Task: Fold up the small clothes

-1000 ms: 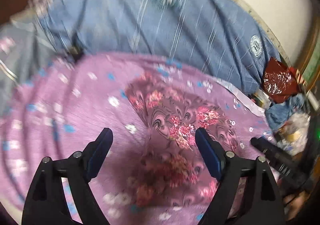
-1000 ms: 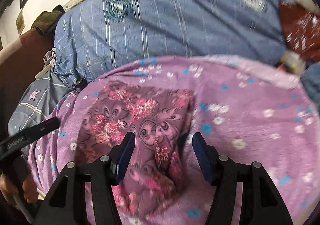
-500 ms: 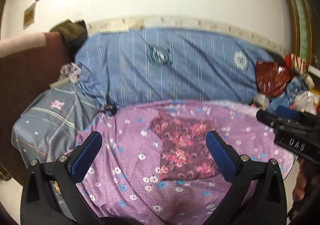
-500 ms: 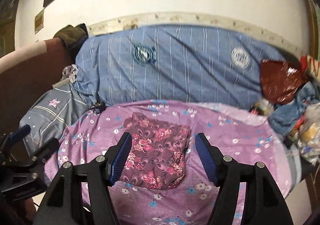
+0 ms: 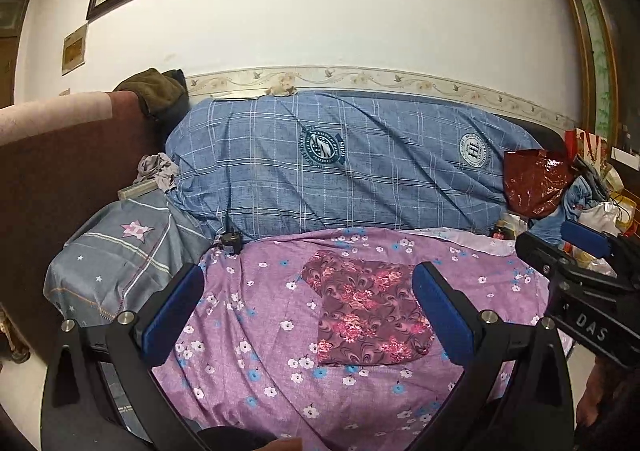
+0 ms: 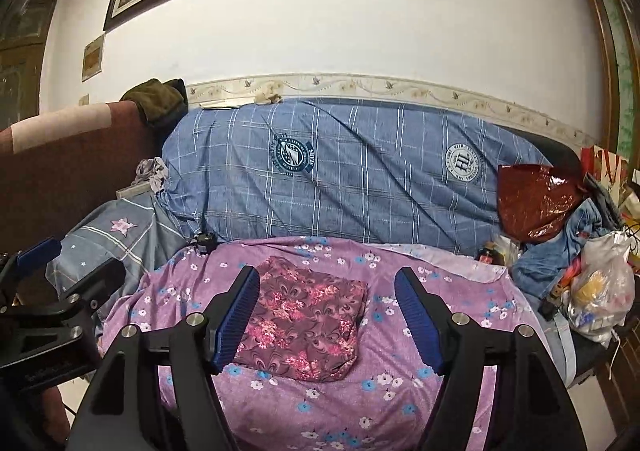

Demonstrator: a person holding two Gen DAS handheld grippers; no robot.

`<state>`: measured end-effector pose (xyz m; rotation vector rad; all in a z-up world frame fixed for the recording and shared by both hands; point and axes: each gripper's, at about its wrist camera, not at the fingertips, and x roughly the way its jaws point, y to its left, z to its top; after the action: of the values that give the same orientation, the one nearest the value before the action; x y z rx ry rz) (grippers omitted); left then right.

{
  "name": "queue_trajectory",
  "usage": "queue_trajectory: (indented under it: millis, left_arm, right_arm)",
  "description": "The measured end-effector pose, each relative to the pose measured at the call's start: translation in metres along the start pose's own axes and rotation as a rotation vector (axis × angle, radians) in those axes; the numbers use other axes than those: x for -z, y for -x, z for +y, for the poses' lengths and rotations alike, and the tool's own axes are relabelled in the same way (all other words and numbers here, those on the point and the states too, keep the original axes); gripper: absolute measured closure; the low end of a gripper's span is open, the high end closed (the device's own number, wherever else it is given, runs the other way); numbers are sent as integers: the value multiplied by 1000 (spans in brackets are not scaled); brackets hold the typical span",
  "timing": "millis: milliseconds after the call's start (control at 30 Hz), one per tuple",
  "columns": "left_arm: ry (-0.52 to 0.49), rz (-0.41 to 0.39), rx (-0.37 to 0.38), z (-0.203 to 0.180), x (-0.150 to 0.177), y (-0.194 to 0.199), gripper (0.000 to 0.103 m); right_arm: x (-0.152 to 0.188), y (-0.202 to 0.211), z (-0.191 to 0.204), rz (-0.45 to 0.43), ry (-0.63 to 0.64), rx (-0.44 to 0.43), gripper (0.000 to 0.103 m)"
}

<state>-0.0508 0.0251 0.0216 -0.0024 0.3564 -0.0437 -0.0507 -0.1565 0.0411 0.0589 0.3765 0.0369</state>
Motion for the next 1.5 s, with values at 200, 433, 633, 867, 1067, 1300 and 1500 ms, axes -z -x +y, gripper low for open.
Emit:
queue_trajectory:
  millis: [200, 433, 633, 867, 1067, 1300, 1500]
  left_arm:
    - [7, -12, -64, 3, -2, 1, 0]
    - [-2, -23, -73, 3, -2, 0, 0]
    - [-16, -31, -72, 1, -1, 0, 0]
    - [-23, -34, -68, -1, 0, 0, 0]
    - [-20, -35, -47, 0, 0, 2, 0]
    - [-7, -40, -14, 3, -2, 9, 0]
    - [-13, -61, 11, 3, -7, 24, 0]
  right_arm:
    - [0, 3, 4, -11, 6, 2, 31]
    - [4, -1, 7, -14, 13, 8, 31]
    - [7, -3, 3, -13, 1, 21, 31]
    - [7, -5, 4, -9, 3, 32, 31]
    - [6, -3, 8, -11, 12, 35, 31]
    - [4, 3, 11, -22, 20, 48, 31]
    - [2, 13, 14, -35, 23, 64, 31]
